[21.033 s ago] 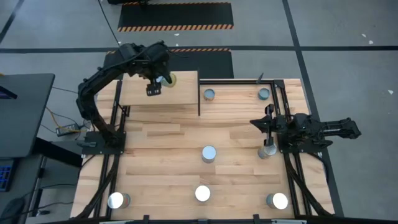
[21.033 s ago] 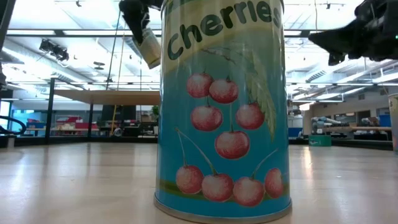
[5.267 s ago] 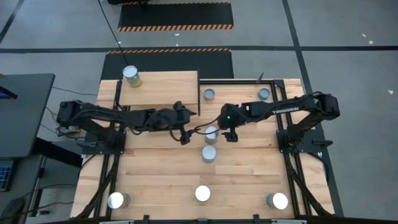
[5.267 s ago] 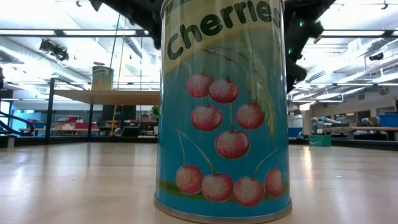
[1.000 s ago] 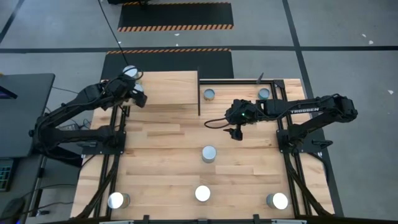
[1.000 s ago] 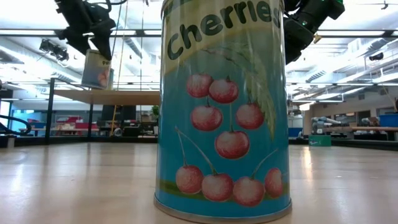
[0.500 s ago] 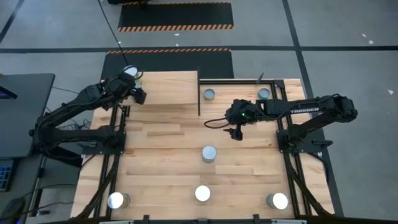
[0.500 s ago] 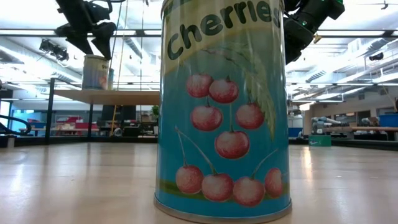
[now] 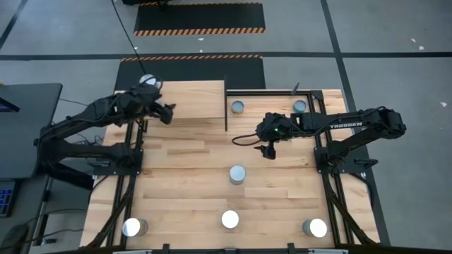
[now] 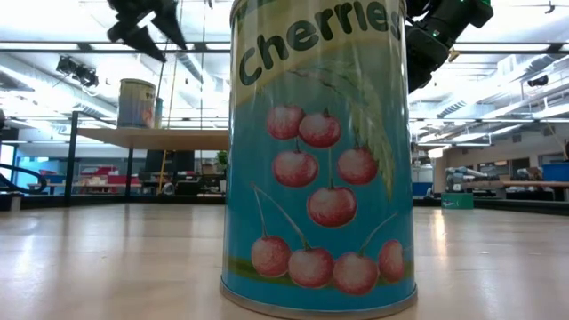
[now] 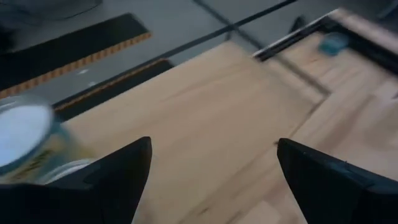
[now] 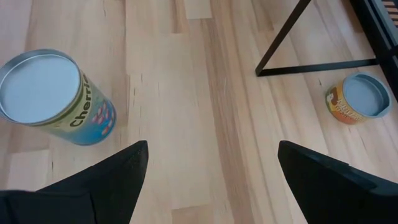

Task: Pick and place cans onto a shelf
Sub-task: Put the canned peas can on the shelf

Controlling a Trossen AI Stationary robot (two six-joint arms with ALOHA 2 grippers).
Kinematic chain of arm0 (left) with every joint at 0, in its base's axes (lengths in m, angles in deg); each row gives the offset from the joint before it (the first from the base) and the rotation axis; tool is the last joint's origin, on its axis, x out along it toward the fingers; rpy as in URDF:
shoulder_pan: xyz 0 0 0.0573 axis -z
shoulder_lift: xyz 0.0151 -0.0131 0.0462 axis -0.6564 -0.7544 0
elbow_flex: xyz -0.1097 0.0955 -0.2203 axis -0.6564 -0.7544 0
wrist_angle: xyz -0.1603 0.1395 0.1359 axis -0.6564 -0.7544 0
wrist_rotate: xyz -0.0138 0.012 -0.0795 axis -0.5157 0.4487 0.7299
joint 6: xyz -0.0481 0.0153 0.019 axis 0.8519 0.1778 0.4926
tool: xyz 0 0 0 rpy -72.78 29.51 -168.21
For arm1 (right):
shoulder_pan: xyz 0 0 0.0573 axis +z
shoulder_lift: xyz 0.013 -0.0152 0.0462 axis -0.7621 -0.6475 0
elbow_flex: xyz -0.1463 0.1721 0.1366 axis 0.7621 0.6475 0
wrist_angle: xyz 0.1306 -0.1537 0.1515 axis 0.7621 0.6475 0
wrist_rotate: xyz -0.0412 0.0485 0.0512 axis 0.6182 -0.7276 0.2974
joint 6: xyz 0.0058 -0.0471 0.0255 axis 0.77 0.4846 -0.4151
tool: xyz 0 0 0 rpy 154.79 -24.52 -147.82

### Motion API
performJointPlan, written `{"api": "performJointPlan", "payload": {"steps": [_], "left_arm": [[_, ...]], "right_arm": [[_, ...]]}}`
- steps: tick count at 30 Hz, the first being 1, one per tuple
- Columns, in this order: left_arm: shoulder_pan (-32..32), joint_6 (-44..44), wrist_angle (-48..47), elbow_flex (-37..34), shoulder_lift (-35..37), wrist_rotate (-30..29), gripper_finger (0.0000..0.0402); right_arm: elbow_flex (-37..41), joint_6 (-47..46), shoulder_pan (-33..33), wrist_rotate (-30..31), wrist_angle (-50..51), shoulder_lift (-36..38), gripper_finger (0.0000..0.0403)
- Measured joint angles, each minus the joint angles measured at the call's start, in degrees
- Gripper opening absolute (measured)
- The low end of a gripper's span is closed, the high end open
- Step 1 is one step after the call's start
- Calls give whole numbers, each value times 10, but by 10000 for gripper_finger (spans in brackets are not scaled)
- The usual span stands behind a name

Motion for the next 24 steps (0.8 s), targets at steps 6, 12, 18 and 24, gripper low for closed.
{"api": "performJointPlan", "payload": {"steps": [6,12,18,24], "left_arm": [[47,32,9,0,-46,-3,355],[64,77,-15,0,-129,-103,355],[64,128,-71,0,-174,-130,354],[74,188,-163,0,-167,-128,354]], "right_arm": [[0,0,0,0,0,0,368],[0,-11,0,0,0,0,368],[0,-10,1,-4,4,0,368],[0,-10,1,-5,5,0,368]]}}
